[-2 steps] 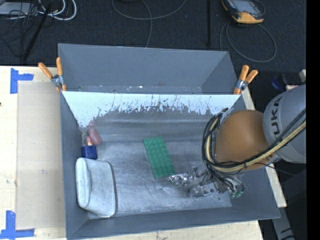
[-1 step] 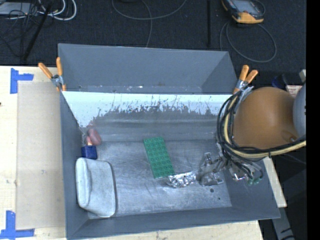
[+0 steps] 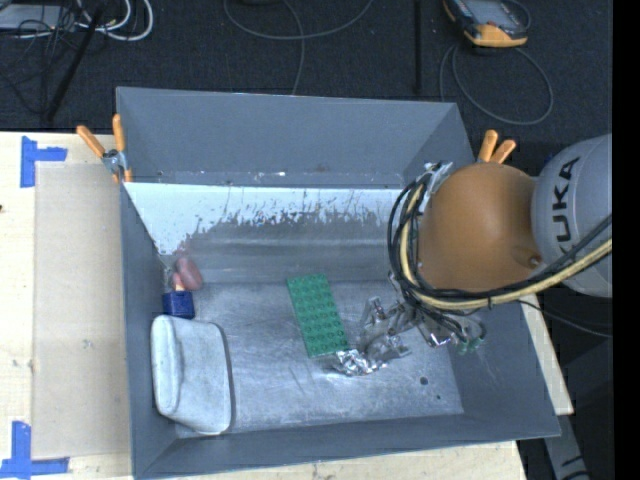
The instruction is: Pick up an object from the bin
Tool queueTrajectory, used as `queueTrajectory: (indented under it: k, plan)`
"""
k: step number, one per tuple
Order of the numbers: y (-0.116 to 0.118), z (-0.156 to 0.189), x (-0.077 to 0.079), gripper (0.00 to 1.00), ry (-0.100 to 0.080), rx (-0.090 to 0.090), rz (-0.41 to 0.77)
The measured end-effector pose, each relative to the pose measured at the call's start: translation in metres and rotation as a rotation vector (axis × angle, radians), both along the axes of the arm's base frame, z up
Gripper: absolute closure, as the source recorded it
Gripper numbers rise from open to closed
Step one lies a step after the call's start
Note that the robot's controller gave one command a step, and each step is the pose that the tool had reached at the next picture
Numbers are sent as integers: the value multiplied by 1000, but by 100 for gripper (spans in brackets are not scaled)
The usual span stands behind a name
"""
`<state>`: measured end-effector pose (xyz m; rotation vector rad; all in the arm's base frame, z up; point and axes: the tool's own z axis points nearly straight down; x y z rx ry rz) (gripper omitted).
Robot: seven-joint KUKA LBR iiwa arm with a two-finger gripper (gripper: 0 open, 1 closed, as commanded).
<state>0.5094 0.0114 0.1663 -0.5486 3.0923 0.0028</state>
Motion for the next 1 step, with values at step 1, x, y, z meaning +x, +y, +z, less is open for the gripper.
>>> queueTrajectory:
  k: [1]
  plan:
    - [1, 50, 13, 100, -5, -1, -31]
